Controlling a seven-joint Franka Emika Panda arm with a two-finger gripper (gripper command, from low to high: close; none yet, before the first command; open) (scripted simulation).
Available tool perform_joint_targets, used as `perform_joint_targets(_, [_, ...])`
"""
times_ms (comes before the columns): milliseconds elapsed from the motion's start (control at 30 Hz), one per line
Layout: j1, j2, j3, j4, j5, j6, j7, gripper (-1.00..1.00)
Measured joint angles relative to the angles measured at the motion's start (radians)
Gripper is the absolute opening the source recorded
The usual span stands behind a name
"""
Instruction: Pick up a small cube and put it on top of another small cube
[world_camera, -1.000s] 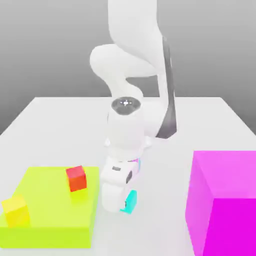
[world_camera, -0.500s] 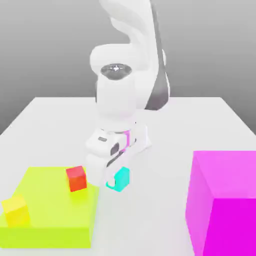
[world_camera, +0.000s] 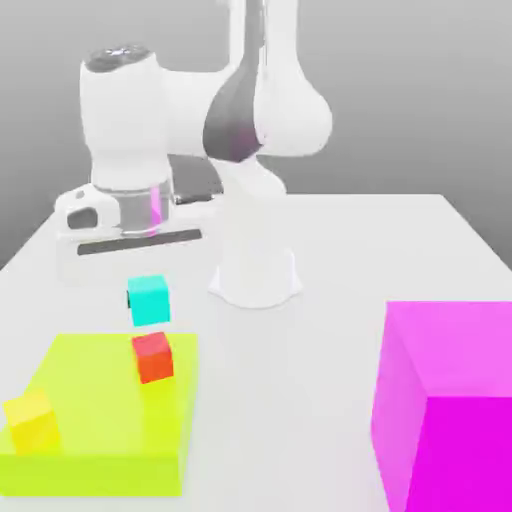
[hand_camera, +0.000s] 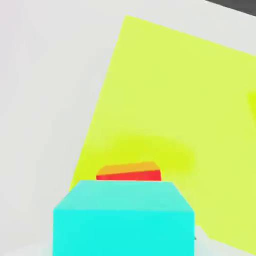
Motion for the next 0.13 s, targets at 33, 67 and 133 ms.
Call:
perform_joint_targets(33, [0.0,0.03,-0.002,-0.006,0.001,0.036,-0.001,1.0])
perform_joint_targets(67, [0.0,0.03,-0.002,-0.006,0.001,0.036,-0.001,1.0])
perform_joint_targets(133, [0.0,0.03,-0.002,-0.006,0.001,0.036,-0.001,1.0])
